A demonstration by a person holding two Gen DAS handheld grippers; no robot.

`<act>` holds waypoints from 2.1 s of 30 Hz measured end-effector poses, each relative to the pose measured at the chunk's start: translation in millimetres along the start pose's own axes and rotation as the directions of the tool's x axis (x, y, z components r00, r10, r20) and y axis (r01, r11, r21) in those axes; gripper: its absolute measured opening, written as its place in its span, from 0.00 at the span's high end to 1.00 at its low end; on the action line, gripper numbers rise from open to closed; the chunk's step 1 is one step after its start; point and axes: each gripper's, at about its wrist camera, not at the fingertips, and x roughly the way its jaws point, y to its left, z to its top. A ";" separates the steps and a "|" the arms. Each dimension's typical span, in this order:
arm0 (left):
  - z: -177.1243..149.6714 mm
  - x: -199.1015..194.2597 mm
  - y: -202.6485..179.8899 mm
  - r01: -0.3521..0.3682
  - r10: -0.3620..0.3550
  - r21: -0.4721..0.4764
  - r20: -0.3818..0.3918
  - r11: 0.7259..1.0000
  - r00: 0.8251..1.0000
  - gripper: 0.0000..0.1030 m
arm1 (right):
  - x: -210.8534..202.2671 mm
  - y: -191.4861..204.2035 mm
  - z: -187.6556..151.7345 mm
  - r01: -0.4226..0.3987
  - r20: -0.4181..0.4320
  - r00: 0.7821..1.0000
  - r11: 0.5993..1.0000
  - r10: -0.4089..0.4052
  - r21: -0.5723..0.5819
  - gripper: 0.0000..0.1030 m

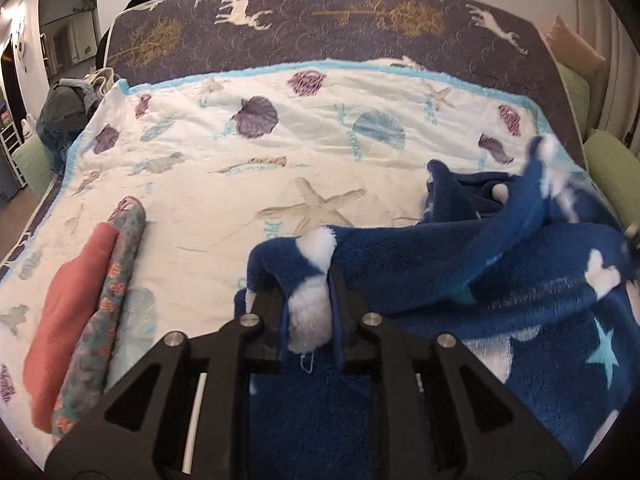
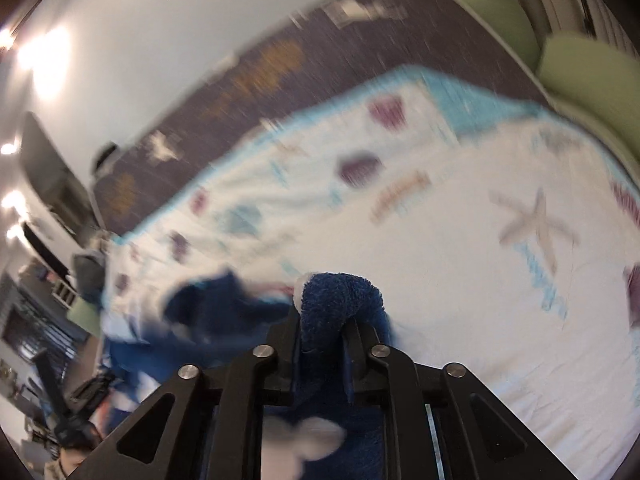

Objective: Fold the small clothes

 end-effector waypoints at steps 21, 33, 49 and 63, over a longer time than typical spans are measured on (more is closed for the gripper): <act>-116.4 -95.3 59.6 0.256 -0.246 0.080 -0.121 0.963 0.962 0.15 | -130.0 -60.3 -150.9 -0.174 -0.157 0.970 0.981 0.186 0.089 0.24; -89.1 -43.2 56.1 0.409 -0.435 -0.222 -0.080 0.885 0.897 0.42 | -67.2 -17.5 -130.6 -0.185 -0.110 0.973 0.973 0.201 0.140 0.36; -185.2 -230.6 74.2 0.481 -0.478 0.006 -0.093 0.877 0.873 0.72 | -214.9 8.1 -223.3 -0.241 -0.122 0.963 0.970 0.241 0.012 0.81; -242.9 -310.7 114.8 0.352 -0.352 0.011 -0.031 0.936 0.936 0.38 | -306.7 -55.5 -321.0 -0.093 -0.054 0.993 0.986 0.101 0.138 0.49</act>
